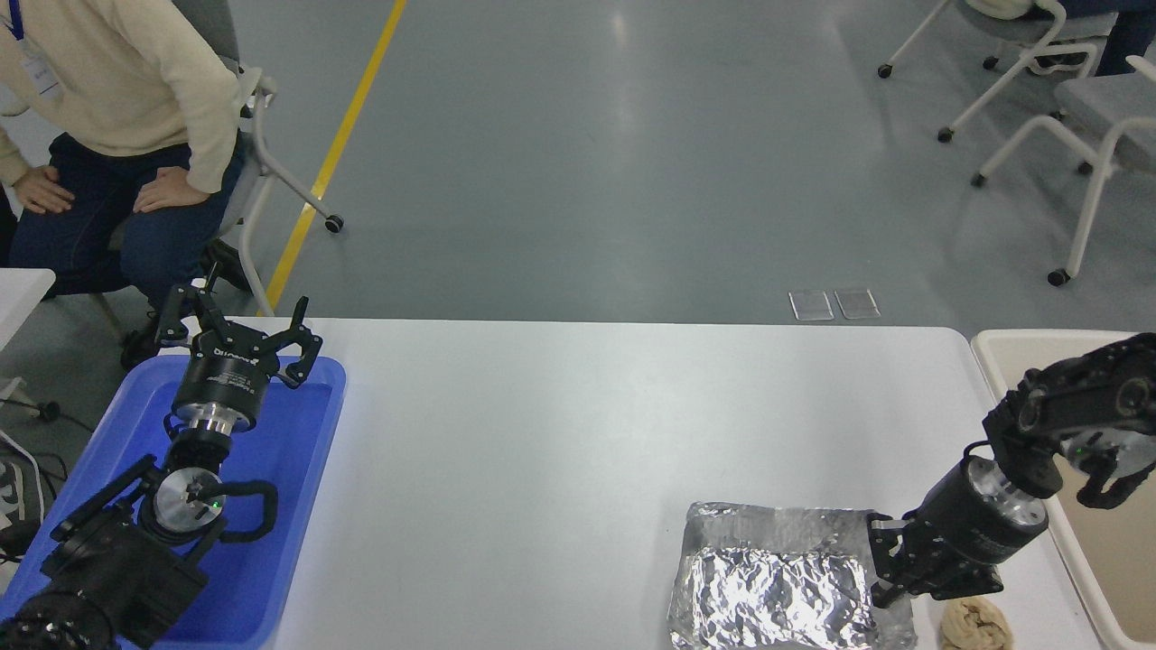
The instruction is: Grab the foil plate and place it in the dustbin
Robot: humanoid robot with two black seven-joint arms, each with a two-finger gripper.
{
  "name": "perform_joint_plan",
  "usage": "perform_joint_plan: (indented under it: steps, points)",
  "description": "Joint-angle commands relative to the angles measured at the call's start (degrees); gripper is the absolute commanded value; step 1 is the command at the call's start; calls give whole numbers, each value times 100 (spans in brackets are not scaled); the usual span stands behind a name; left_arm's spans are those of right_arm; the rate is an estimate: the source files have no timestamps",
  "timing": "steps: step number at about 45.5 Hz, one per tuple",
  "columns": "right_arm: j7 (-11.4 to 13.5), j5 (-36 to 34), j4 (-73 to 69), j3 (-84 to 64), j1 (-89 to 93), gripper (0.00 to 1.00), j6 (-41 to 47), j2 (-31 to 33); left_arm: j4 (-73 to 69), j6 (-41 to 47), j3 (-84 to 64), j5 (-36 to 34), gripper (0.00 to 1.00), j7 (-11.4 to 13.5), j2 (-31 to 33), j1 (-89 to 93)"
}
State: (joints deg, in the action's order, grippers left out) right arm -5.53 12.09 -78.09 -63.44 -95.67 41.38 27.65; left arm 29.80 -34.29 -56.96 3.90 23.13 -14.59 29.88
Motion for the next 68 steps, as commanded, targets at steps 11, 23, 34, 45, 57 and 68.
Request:
perform_joint_plan:
  steps: [11,23,34,45,57,68]
  points:
    - [-1,127,-400,-335,-2552,0,362,-49,0,1,1,-3,100,-1,0,0]
    - [-1,118,-435,-714,-3783,0,362,-31,0,1,1,-3,100,-1,1,0]
    - [-1,127,-444,-723,-4249,0,362,-14,0,1,1,-3,100,-1,0,0]
    - [-1,127,-444,-766,-4618,0,362,4,0,1,1,-3,100,-1,9,0]
    - [-1,153,-347,-1117,-4522,0,362,232,0,1,1,-3,100,-1,9,0]
    - [8,144,434,-2312,-4355,0,362,873,0,10,1,-3,100,-1,9,0]
